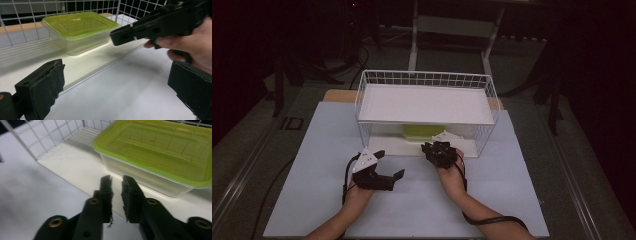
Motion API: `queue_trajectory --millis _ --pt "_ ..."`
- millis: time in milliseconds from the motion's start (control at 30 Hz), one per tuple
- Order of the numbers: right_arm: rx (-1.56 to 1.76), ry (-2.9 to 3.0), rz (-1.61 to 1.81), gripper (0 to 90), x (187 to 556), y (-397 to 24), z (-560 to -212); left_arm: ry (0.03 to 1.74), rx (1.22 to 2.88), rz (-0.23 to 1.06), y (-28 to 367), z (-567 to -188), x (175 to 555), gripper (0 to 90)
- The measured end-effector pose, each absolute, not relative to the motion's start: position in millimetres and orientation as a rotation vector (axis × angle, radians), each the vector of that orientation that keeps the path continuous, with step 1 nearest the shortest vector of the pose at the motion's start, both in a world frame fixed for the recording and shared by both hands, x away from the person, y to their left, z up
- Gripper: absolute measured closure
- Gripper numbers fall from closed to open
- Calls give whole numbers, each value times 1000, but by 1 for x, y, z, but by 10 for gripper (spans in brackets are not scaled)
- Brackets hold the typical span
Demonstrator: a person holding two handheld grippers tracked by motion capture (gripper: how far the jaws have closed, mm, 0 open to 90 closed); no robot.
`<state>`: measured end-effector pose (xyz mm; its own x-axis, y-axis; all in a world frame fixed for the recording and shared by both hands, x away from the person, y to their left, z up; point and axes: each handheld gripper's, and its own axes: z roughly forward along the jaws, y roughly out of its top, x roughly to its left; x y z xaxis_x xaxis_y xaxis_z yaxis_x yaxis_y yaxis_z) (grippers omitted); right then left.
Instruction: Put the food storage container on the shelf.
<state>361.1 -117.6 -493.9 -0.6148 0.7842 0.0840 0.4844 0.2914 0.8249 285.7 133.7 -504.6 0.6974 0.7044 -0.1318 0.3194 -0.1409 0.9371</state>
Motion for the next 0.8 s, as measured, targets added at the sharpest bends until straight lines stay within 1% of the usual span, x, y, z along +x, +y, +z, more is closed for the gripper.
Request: queue_trajectory --millis 33,67,133,200,267,300,333,400,467,533,600,800 --pt "1146 2225 1249 733 359 -119 -492 815 1744 423 134 -503 286 13" --pt "1149 2218 1259 695 356 -120 -490 811 1745 427 134 -502 286 13" --pt "1141 2221 1279 608 353 -123 -487 813 1737 418 135 -501 287 14" --pt "1136 2224 1295 498 350 -126 -485 801 1723 390 136 -499 288 14" --pt "1144 2241 1303 437 349 -129 -484 790 1737 388 134 -497 288 13" --pt "1162 2240 1315 374 348 -131 -483 778 1744 383 133 -495 288 13" --pt "1176 2253 1320 333 349 -133 -483 772 1745 383 132 -494 288 13" --pt "1187 2250 1314 276 347 -135 -482 759 1748 366 131 -491 289 14" --pt "1153 2271 1337 193 344 -138 -482 758 1745 350 130 -488 289 13" --pt "1144 2259 1343 184 342 -141 -480 752 1742 329 129 -487 290 13" --pt "1130 2290 1366 137 341 -144 -479 748 1748 320 128 -486 289 13" --pt "1141 2295 1361 165 337 -153 -477 730 1747 321 129 -482 286 13"
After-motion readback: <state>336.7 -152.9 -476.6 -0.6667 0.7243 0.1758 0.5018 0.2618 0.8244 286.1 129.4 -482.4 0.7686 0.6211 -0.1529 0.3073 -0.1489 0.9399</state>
